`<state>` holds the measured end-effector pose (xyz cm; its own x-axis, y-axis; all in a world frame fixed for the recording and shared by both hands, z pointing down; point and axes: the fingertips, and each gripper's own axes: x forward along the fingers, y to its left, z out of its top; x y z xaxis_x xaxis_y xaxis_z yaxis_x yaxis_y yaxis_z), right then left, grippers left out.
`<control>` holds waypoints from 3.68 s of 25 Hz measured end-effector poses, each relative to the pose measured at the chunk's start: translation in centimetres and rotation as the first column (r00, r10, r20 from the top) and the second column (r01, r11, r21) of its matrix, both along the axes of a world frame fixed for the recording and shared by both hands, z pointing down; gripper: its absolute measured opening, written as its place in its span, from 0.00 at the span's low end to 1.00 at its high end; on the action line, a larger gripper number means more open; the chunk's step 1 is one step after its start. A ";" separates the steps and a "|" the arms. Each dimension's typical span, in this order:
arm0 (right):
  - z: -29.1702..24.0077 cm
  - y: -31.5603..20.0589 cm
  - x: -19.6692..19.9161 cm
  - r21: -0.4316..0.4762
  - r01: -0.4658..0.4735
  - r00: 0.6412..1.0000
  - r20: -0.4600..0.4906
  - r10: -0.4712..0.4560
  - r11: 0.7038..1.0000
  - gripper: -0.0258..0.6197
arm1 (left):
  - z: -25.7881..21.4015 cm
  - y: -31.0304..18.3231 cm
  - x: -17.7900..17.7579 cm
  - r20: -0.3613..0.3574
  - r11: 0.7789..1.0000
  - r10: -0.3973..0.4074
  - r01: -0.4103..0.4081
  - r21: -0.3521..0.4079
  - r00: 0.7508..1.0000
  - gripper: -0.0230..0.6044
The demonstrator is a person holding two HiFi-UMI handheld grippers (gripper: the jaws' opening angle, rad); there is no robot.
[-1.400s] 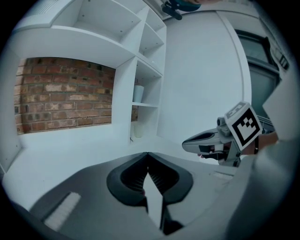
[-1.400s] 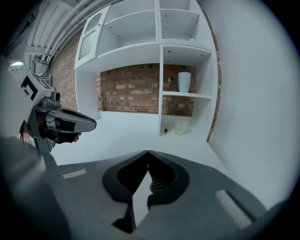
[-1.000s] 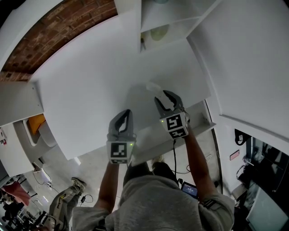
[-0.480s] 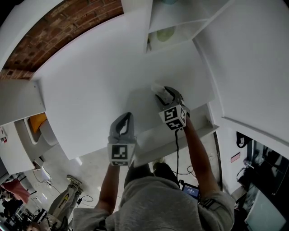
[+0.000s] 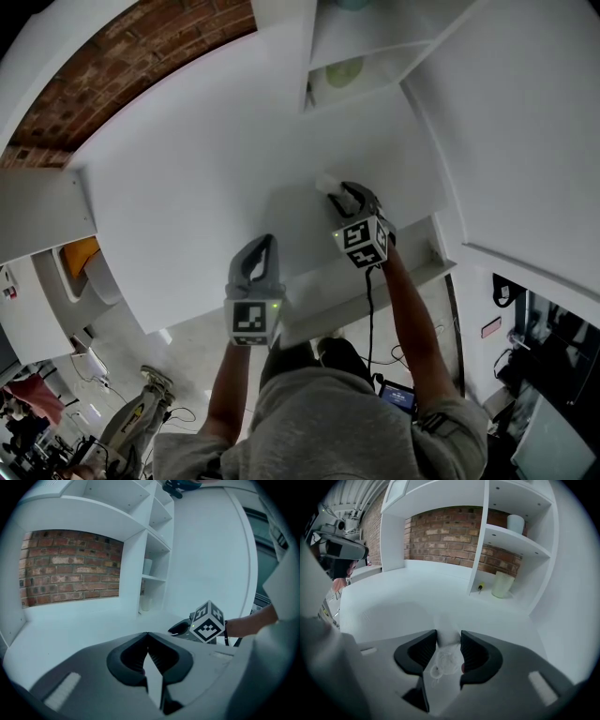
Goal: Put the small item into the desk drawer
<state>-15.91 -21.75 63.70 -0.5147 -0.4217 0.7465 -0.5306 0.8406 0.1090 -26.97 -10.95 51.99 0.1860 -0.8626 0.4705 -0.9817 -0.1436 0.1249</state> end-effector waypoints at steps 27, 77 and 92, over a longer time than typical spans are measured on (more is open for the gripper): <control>-15.8 3.9 7.8 0.223 -0.205 0.969 0.186 0.165 0.953 0.29 | -8.6 1.0 5.8 0.037 0.980 0.113 -0.117 0.162 0.993 0.06; -8.1 16.4 23.1 0.085 -0.418 0.896 0.202 0.395 0.905 0.29 | -1.9 4.2 22.2 -0.016 0.934 0.350 -0.347 0.086 0.937 0.06; -0.2 15.2 21.5 -0.019 -0.210 0.972 0.103 0.210 0.978 0.29 | 4.7 4.9 21.1 -0.003 0.977 0.211 -0.211 0.036 0.978 0.06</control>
